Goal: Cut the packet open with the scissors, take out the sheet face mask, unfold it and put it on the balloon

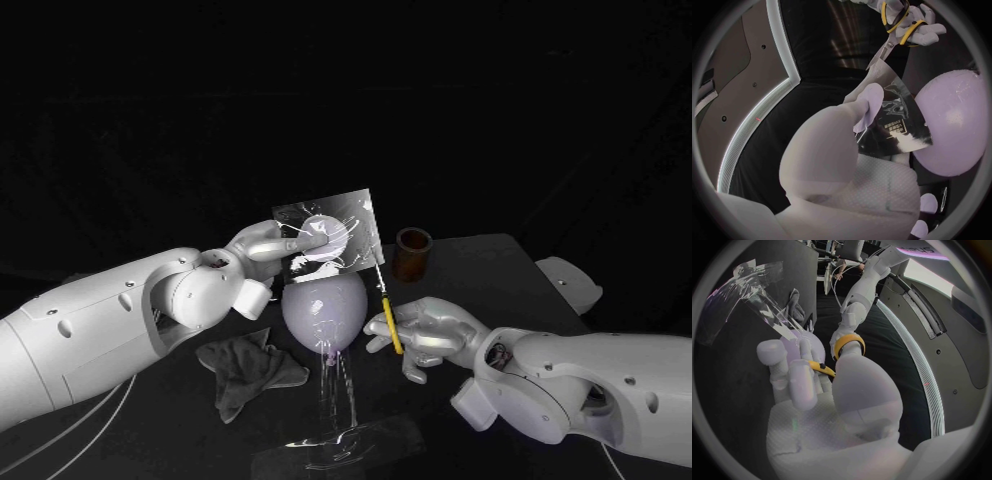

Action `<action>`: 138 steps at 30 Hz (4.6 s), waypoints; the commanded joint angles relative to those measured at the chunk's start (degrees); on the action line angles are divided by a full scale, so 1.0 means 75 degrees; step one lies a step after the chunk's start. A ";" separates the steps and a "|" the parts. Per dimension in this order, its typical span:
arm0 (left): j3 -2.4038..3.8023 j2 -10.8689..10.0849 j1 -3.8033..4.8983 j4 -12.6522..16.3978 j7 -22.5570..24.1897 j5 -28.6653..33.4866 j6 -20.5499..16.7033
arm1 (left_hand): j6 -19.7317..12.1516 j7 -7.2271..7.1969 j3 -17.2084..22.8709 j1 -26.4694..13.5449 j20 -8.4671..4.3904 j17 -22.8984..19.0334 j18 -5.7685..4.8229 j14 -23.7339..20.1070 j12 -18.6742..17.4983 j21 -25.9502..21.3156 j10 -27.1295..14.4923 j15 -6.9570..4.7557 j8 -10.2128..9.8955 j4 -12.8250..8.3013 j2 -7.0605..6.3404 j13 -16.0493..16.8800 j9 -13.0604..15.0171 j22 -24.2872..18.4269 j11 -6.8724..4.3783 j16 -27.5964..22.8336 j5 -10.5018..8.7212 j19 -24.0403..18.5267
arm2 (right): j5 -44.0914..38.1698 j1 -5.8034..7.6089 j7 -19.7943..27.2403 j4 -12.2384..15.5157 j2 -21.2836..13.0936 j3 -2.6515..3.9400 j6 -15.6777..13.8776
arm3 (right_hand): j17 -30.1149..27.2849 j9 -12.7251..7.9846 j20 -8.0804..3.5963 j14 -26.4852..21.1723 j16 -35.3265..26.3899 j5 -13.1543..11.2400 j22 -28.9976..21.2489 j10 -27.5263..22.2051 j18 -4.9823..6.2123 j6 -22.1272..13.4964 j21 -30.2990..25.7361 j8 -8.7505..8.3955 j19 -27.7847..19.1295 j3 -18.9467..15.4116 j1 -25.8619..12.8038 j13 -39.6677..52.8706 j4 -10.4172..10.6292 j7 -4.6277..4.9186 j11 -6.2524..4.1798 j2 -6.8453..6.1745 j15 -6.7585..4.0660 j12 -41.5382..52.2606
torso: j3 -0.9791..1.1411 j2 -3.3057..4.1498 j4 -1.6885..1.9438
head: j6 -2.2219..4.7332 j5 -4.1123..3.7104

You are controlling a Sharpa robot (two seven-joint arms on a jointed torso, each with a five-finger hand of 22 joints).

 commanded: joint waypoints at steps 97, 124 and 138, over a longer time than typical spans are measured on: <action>0.0004 -0.0037 0.0000 -0.0063 0.0262 -0.0427 0.0804 | 0.0046 -0.0032 -0.0018 -0.0037 0.0014 0.0032 0.0083 0.0064 0.0028 0.0056 0.0108 -0.0021 0.0063 -0.0057 0.0118 0.0009 0.0467 -0.0001 -0.0038 -0.0022 0.0021 0.0064 | 0.0112 0.0458 0.0295 -0.0142 -0.0024 0.0027 -0.0166 | 0.0566 -0.0366 -0.0277 0.0279 0.0401 0.0011 0.0480 0.0967 -0.0085 0.0564 0.1056 0.0254 0.0536 -0.0304 0.0274 -0.0319 -0.0554 -0.0111 -0.0261 0.0466 -0.0199 -0.0003 | -0.0001 0.0001 0.0001 | 0.0043 -0.0039; 0.0003 -0.0104 -0.0004 -0.0165 0.0122 -0.0920 0.1272 | 0.0044 -0.0035 -0.0032 -0.0040 0.0006 0.0042 0.0087 0.0079 0.0031 0.0064 0.0127 -0.0030 0.0080 -0.0091 0.0125 0.0011 0.0503 -0.0002 -0.0045 -0.0018 0.0021 0.0078 | 0.0013 0.0690 0.0126 -0.0283 0.0014 0.0028 0.0296 | 0.0241 -0.0545 -0.0006 0.0088 0.0258 0.0016 0.0144 0.0200 0.0071 0.0111 0.0410 -0.0006 0.0123 -0.0277 0.0095 -0.0702 -0.0522 0.0151 -0.0013 0.0319 0.0035 0.0086 | -0.0007 -0.0005 0.0008 | 0.0042 -0.0027; 0.0003 -0.0115 -0.0005 -0.0219 0.0104 -0.0941 0.1253 | 0.0043 -0.0036 -0.0035 -0.0046 0.0005 0.0045 0.0087 0.0084 0.0031 0.0067 0.0133 -0.0032 0.0085 -0.0096 0.0131 0.0012 0.0514 -0.0002 -0.0046 -0.0017 0.0021 0.0082 | -0.0001 0.0763 0.0077 -0.0351 -0.0023 0.0027 0.0261 | 0.0781 -0.0333 -0.0379 0.0345 0.0587 0.0015 0.0607 0.1733 -0.0101 0.1201 0.1393 0.0663 0.0686 -0.0304 0.0242 -0.0321 -0.0629 -0.0408 -0.0551 0.0556 -0.0416 0.0809 | -0.0008 -0.0001 0.0003 | 0.0069 0.0002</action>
